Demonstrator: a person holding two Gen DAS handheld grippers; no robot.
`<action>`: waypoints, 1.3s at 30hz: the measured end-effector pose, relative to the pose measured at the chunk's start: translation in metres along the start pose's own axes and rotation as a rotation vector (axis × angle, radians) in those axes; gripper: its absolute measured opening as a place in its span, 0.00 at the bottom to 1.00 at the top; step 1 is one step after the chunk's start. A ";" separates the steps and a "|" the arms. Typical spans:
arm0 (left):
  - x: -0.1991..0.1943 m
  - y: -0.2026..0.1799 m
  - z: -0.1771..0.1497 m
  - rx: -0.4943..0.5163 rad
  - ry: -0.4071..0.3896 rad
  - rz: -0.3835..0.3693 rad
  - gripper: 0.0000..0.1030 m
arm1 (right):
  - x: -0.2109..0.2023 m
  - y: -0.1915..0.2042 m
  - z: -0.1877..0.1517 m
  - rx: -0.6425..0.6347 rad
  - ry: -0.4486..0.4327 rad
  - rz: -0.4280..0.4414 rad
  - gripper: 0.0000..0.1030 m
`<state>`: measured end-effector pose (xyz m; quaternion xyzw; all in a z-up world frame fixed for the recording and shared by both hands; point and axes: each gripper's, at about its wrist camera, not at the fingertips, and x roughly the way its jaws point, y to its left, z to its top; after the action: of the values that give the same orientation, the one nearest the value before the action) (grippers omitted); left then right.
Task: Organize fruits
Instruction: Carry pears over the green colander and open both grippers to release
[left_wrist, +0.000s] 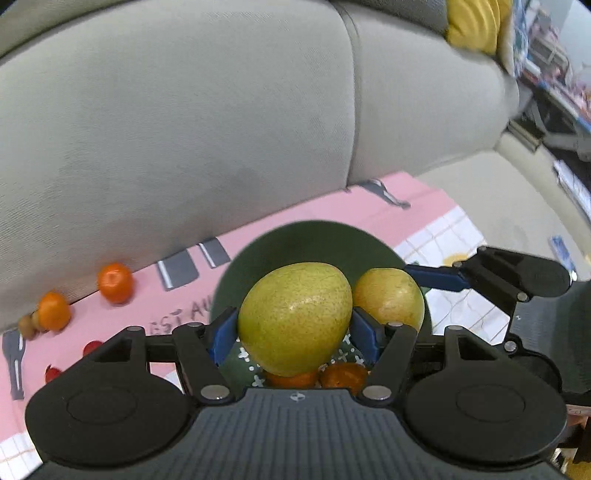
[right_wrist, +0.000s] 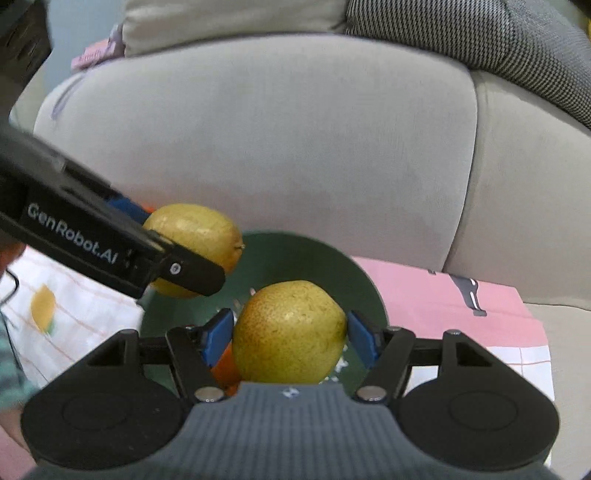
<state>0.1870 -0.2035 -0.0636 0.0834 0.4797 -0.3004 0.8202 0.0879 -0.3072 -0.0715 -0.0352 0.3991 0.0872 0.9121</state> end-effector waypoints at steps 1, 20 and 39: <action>0.004 -0.002 -0.002 0.014 0.012 0.004 0.73 | 0.005 -0.002 -0.002 -0.015 0.015 -0.005 0.63; 0.073 -0.006 -0.005 0.161 0.192 0.082 0.73 | 0.069 0.009 -0.010 -0.321 0.168 0.023 0.63; 0.086 0.000 -0.002 0.224 0.208 0.107 0.76 | 0.087 0.005 -0.010 -0.313 0.198 0.003 0.65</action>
<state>0.2160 -0.2384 -0.1371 0.2307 0.5203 -0.2975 0.7665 0.1376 -0.2919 -0.1415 -0.1848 0.4687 0.1456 0.8515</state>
